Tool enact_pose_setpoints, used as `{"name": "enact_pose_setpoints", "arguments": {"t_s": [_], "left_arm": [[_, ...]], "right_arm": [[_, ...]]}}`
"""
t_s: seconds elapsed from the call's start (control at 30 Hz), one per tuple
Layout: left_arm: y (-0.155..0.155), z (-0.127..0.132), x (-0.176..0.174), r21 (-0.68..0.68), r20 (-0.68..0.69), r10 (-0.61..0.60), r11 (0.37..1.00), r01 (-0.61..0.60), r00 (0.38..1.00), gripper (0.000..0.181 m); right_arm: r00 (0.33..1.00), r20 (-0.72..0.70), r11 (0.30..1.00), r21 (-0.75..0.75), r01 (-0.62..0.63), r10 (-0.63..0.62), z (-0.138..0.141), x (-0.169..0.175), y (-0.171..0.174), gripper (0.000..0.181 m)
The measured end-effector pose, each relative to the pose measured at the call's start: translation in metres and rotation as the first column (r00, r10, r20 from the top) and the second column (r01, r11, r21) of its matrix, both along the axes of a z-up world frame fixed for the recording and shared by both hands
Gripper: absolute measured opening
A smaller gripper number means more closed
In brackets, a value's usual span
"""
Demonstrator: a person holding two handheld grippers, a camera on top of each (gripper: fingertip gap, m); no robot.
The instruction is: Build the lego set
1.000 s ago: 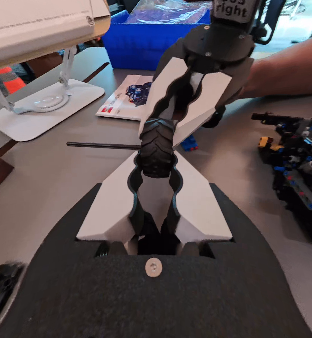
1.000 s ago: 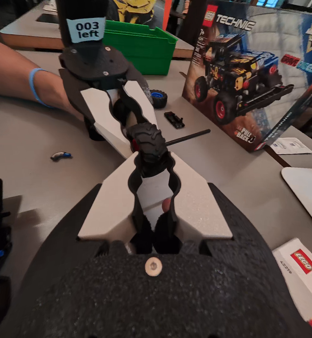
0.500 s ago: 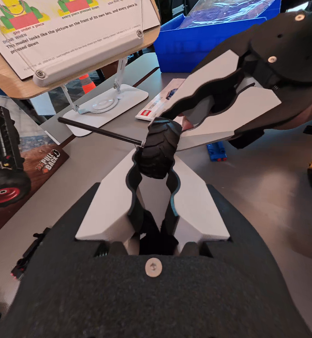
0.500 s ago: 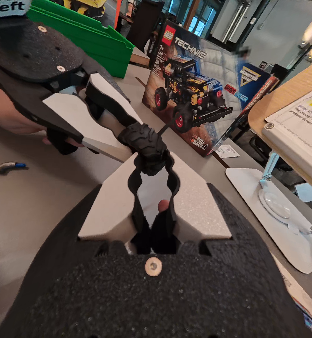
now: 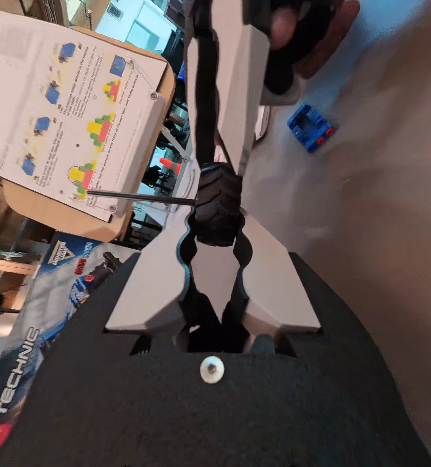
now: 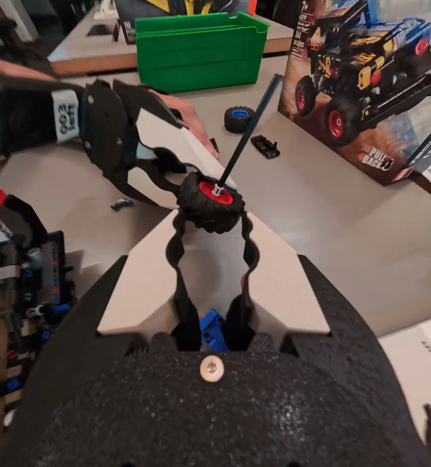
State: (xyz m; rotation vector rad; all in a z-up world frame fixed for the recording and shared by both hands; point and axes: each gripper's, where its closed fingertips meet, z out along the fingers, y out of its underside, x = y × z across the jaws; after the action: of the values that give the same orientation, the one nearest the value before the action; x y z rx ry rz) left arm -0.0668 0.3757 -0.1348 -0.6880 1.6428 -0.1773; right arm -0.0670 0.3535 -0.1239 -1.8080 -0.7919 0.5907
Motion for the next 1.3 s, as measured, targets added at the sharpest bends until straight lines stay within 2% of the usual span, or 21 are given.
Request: {"name": "enact_pose_setpoints", "arguments": {"t_s": [0.13, 0.2, 0.33, 0.43, 0.47, 0.53, 0.67, 0.73, 0.8, 0.93, 1.03, 1.17, 1.23, 1.3], "left_arm": [[-0.002, -0.004, 0.0, 0.061, -0.009, -0.011, 0.998, 0.012, 1.0, 0.025], [-0.007, -0.004, 0.0, 0.136, -0.003, -0.025, 0.99, 0.025, 1.0, 0.025], [-0.016, -0.009, 0.003, 0.213, -0.019, -0.054, 0.976, 0.057, 0.998, 0.025], [-0.016, -0.013, 0.004, 0.233, -0.033, -0.048, 0.971, 0.054, 0.998, 0.026], [-0.015, -0.016, 0.004, 0.22, -0.042, -0.042, 0.974, 0.05, 0.998, 0.026], [-0.013, -0.021, 0.005, 0.142, -0.061, -0.036, 0.989, 0.044, 0.997, 0.026], [-0.011, -0.029, 0.003, -0.151, -0.128, -0.078, 0.987, 0.058, 0.989, 0.035], [-0.016, -0.036, -0.002, -0.362, -0.193, -0.148, 0.929, 0.07, 0.97, 0.044], [-0.02, -0.042, -0.009, -0.548, -0.25, -0.214, 0.835, 0.044, 0.944, 0.057], [-0.019, -0.033, -0.009, -0.758, -0.224, -0.259, 0.652, -0.001, 0.939, 0.075], [-0.02, -0.021, -0.007, -0.815, -0.158, -0.275, 0.578, 0.032, 0.948, 0.075], [-0.021, 0.01, -0.01, -0.837, -0.007, -0.296, 0.525, 0.156, 0.955, 0.045], [-0.023, 0.02, -0.011, -0.855, 0.022, -0.309, 0.488, 0.178, 0.951, 0.043], [-0.025, 0.022, -0.007, -0.856, 0.035, -0.302, 0.483, 0.185, 0.953, 0.036]], "right_arm": [[0.973, -0.227, 0.998, -0.046, -0.045, 0.033, 0.021, -0.006, -0.004, 0.038], [0.951, -0.309, 0.996, -0.081, -0.02, -0.006, 0.03, -0.003, 0.001, 0.037], [0.965, -0.254, 0.997, -0.052, 0.056, -0.067, 0.024, -0.002, 0.01, 0.03], [0.964, -0.248, 0.995, -0.048, 0.09, -0.099, 0.02, -0.006, 0.014, 0.011], [0.966, -0.239, 0.995, -0.039, 0.092, -0.099, 0.018, -0.008, 0.014, 0.005], [0.972, -0.197, 0.992, -0.032, 0.124, -0.128, 0.013, -0.005, 0.018, 0.004], [0.978, -0.132, 0.987, -0.017, 0.16, -0.161, 0.006, 0.003, 0.023, 0.004], [0.983, -0.053, 0.984, 0.023, 0.177, -0.176, 0.0, 0.004, 0.024, 0.004], [0.973, 0.071, 0.971, 0.109, 0.211, -0.22, -0.006, 0.009, 0.027, 0.004], [0.982, 0.089, 0.982, 0.104, 0.155, -0.165, -0.01, -0.005, 0.019, 0.004], [0.987, 0.072, 0.987, 0.083, 0.134, -0.14, -0.01, -0.011, 0.016, 0.004], [0.984, 0.106, 0.988, 0.086, 0.132, -0.14, -0.011, -0.01, 0.016, 0.004], [0.982, 0.133, 0.987, 0.111, 0.119, -0.133, -0.011, -0.014, 0.014, 0.004], [0.982, 0.142, 0.987, 0.117, 0.111, -0.127, -0.011, -0.019, 0.014, 0.004]]}}
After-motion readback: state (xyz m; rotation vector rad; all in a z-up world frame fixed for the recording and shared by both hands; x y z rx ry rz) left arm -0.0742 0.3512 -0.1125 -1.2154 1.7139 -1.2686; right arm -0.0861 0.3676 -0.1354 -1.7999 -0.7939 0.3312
